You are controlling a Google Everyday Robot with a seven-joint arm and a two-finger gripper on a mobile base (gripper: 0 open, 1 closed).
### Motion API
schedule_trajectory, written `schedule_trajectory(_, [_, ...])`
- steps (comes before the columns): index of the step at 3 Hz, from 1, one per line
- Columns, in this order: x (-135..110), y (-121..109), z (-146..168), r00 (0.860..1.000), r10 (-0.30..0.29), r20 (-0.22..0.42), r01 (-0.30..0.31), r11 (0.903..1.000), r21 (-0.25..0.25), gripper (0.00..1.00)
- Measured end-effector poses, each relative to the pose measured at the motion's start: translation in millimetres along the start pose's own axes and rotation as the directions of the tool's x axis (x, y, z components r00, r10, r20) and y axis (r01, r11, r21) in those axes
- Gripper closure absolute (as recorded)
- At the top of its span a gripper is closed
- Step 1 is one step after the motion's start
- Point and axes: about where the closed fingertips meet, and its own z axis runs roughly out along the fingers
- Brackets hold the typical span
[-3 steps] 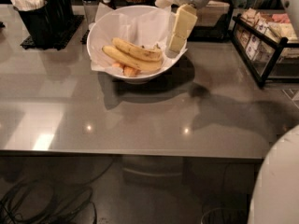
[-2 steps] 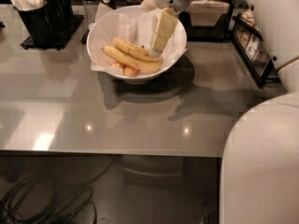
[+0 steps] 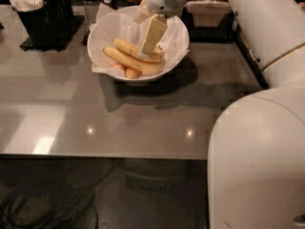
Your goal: Pick banana from white bowl
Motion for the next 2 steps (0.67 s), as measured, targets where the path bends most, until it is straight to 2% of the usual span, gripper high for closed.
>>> schedule_trajectory(1, [9, 0, -2, 0.999, 0.037, 0.010, -0.037, 0.9988, 0.033, 0.32])
schedule_trajectory(2, [24, -5, 12, 0.996, 0.074, 0.046, -0.076, 0.9965, 0.035, 0.31])
